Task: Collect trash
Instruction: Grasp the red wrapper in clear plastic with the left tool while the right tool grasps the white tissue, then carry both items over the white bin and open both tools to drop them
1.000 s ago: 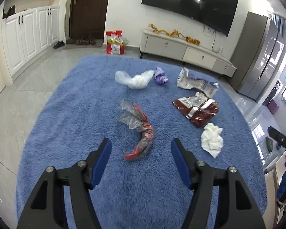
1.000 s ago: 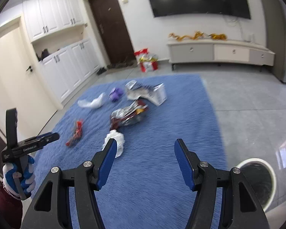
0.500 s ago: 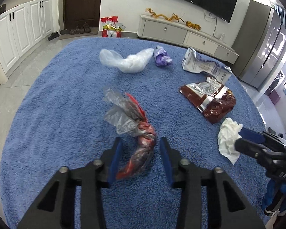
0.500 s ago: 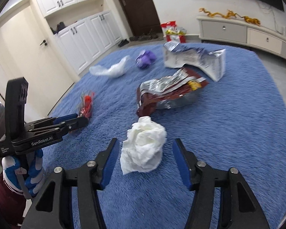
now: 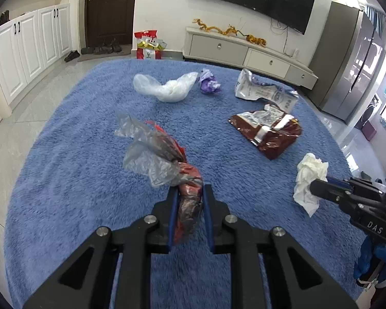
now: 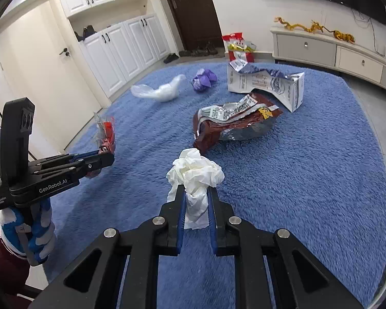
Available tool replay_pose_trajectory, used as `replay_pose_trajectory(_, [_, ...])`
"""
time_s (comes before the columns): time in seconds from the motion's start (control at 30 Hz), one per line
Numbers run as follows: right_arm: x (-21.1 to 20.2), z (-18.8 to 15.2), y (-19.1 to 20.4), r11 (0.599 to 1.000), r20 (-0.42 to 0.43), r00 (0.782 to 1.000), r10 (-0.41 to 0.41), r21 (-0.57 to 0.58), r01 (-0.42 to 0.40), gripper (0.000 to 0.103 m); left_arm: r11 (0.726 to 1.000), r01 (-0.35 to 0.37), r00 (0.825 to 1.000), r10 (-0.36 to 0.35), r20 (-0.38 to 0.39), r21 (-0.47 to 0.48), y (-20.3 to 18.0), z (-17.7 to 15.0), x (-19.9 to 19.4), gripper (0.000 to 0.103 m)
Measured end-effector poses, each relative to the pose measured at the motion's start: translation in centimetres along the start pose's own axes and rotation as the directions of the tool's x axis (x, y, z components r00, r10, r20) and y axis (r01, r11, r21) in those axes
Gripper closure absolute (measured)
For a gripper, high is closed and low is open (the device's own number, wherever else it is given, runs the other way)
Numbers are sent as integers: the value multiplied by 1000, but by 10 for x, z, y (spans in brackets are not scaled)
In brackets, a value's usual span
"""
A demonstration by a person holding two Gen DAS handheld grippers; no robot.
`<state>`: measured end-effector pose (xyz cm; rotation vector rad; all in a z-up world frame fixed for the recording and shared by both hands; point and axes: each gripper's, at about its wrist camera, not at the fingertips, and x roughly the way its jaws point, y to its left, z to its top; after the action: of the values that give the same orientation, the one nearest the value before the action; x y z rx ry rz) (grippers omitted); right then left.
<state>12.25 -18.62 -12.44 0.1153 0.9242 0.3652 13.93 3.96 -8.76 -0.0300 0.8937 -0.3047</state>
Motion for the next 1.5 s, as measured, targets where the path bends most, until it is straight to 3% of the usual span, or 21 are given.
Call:
replay_pose_trajectory(0.27, [-46,-16,5,1000,74,997,3,0,-3,87,1000,-15,999,15,50,0,-4,-12,-42,86])
replay_pose_trajectory(0.47, [-83,-34,-14,999,130,991,-25,51,18,87,1000,-18,998,17,63,11,-17,-19,-62,86])
replay_pose_trajectory(0.67, [-129,-63,-56,986,191,976,-102,147,75,87,998,-3,998,-1,67,67,-52,-18,-72,86])
replay_pose_trajectory(0.8, [-158,-85,-93,967,221,960,-174,224,123,87,988,30,998,-38,51,149,-98,-13,-69,86])
replay_pose_trajectory(0.97, [-190,-122,-151,916,220,933,-285,351,197,87,950,113,993,-116,-4,290,-179,-7,-51,86])
replay_pose_trajectory(1.2, [-211,-164,-230,823,161,901,-402,495,279,87,849,262,965,-231,-123,460,-311,-6,-11,86])
replay_pose_trajectory(1.37, [-210,-179,-271,775,119,889,-442,550,311,86,793,349,936,-270,-226,500,-389,-8,28,85])
replay_pose_trajectory(1.5, [-204,-184,-301,752,88,885,-457,570,331,85,765,382,922,-275,-273,519,-434,-10,57,85])
